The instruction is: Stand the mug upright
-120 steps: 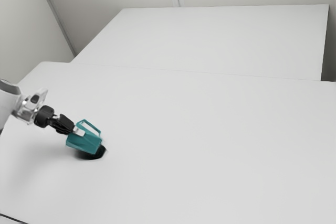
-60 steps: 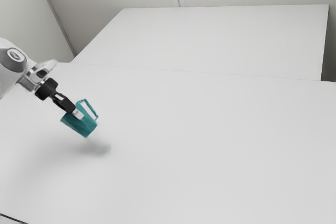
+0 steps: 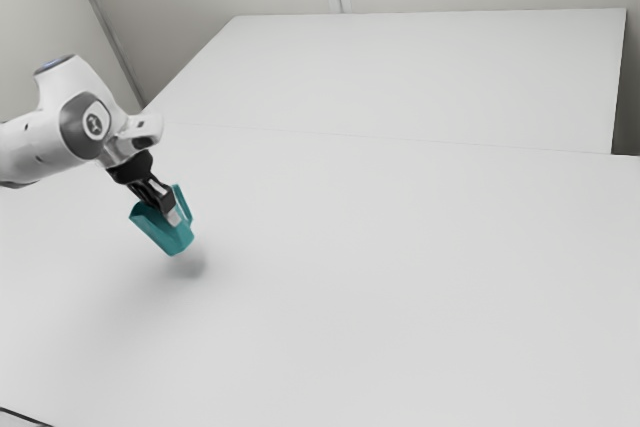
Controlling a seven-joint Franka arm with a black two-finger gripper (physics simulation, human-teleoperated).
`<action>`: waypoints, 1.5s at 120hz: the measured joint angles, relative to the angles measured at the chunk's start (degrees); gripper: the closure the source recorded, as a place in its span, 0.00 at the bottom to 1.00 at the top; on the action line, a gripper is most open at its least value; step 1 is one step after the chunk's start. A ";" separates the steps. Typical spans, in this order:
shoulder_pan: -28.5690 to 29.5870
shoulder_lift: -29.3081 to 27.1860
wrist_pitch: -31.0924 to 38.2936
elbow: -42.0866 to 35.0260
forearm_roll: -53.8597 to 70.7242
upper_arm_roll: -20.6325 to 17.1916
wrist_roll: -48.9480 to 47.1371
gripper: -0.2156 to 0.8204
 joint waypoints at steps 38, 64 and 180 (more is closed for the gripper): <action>-1.80 0.58 7.47 -3.12 5.16 -3.81 -13.96 0.97; -1.69 3.02 10.28 -3.51 5.77 -4.01 -20.90 0.96; -3.08 0.36 4.65 2.55 5.35 -5.09 -31.24 0.26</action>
